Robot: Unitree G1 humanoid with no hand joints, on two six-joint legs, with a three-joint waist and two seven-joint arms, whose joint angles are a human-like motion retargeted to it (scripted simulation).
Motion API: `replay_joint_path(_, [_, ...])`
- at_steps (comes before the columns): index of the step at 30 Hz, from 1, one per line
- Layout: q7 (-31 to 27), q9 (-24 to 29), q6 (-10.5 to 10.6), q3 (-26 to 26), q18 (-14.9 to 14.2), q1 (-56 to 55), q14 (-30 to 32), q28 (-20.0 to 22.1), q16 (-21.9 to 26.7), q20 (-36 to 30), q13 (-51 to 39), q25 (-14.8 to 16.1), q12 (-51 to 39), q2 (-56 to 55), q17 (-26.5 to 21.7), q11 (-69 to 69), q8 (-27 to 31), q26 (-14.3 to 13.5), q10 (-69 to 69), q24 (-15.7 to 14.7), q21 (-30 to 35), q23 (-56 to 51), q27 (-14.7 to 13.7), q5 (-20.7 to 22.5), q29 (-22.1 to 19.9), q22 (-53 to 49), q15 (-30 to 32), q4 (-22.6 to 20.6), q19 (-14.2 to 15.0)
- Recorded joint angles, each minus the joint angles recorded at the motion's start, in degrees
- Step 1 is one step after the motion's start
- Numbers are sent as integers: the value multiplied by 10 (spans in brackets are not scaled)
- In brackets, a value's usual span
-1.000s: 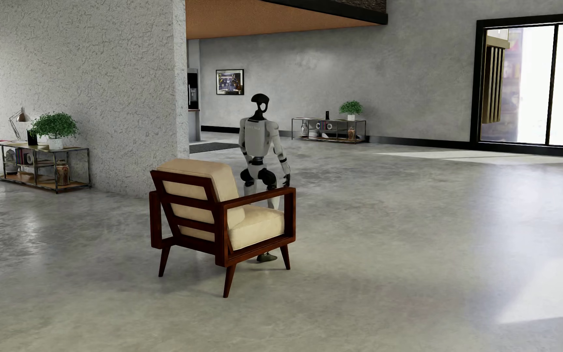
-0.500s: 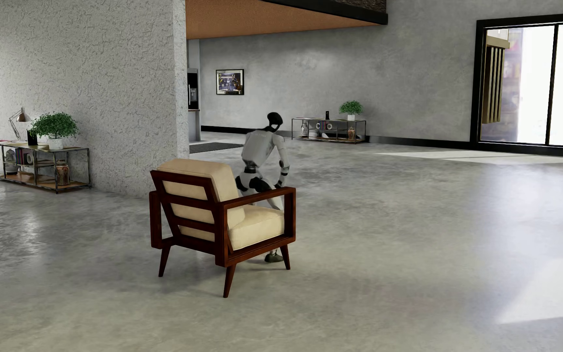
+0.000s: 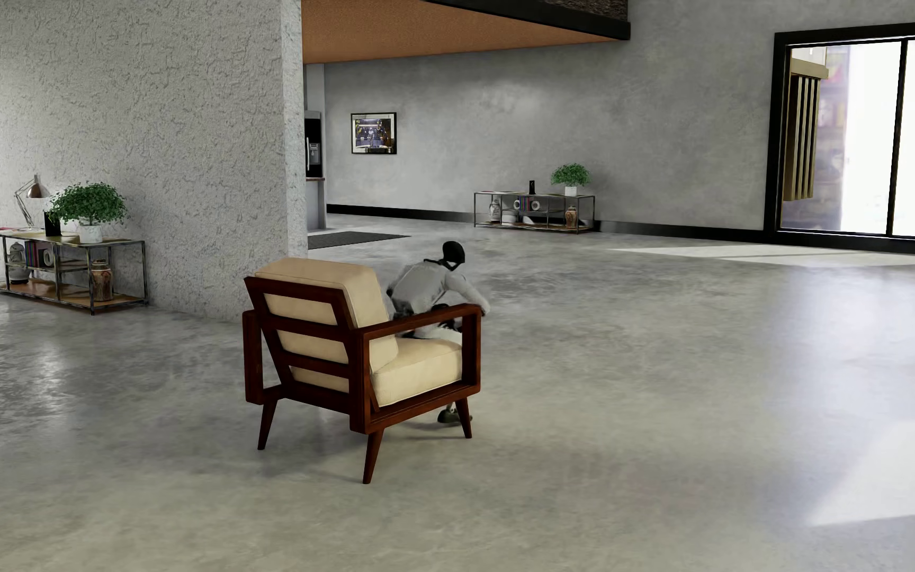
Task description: Rest on the chair
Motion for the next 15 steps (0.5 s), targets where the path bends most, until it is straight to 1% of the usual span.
replay_joint_path(2, [-5, 2, 0, 2, 5, -13, -2, 1, 7, 22, 7, 3, 16, -14, -17, 39, 8, 2, 41, -1, -10, -17, 3, -1, -4, -16, -4, 2, 3])
replay_joint_path(3, [-6, 2, -1, 2, 9, -12, -1, -4, 3, 32, 22, 2, 26, -15, -19, 54, 10, 5, 56, 1, -27, -16, 7, -1, 0, -15, -2, 2, 2])
replay_joint_path(5, [-6, -6, -1, 3, 17, -1, 2, -27, -14, 53, 65, -7, 47, -10, -10, 77, 15, 15, 80, 12, -72, -1, 16, 0, 23, -2, 5, -2, -1])
replay_joint_path(7, [-6, -16, 0, 5, 27, 15, 8, -59, -38, 68, 113, -17, 65, 5, 11, 94, 20, 29, 100, 27, -125, 24, 23, 0, 56, 25, 13, -5, -1])
replay_joint_path(9, [-5, -27, 1, 4, 34, 47, 18, -91, -64, 84, 174, -27, 95, 37, 47, 101, 16, 39, 107, 43, -190, 68, 29, -2, 92, 65, 24, -3, -3])
replay_joint_path(11, [-2, -43, -1, 3, 39, 91, 31, -123, -107, 120, 252, -43, 150, 80, 101, 93, 10, 47, 99, 70, -268, 133, 29, -4, 134, 118, 38, 2, -4])
replay_joint_path(12, [2, -49, -4, 3, 40, 110, 37, -135, -131, 147, 289, -49, 178, 96, 131, 90, 8, 51, 95, 82, -309, 165, 31, -3, 147, 141, 45, 3, -9])
replay_joint_path(13, [4, -56, -7, 1, 42, 127, 43, -144, -154, 175, 322, -49, 208, 110, 163, 88, 8, 58, 92, 91, -348, 195, 39, -1, 152, 159, 51, 3, -13])
replay_joint_path(14, [4, -63, -10, 0, 43, 141, 48, -143, -176, 201, 354, -49, 238, 123, 199, 86, 8, 62, 89, 95, -384, 225, 45, 3, 148, 179, 57, 4, -16])
replay_joint_path(15, [5, -71, -10, -1, 47, 155, 53, -129, -204, 224, 385, -40, 267, 138, 232, 82, 5, 63, 85, 96, -420, 255, 51, 6, 134, 204, 61, 1, -20])
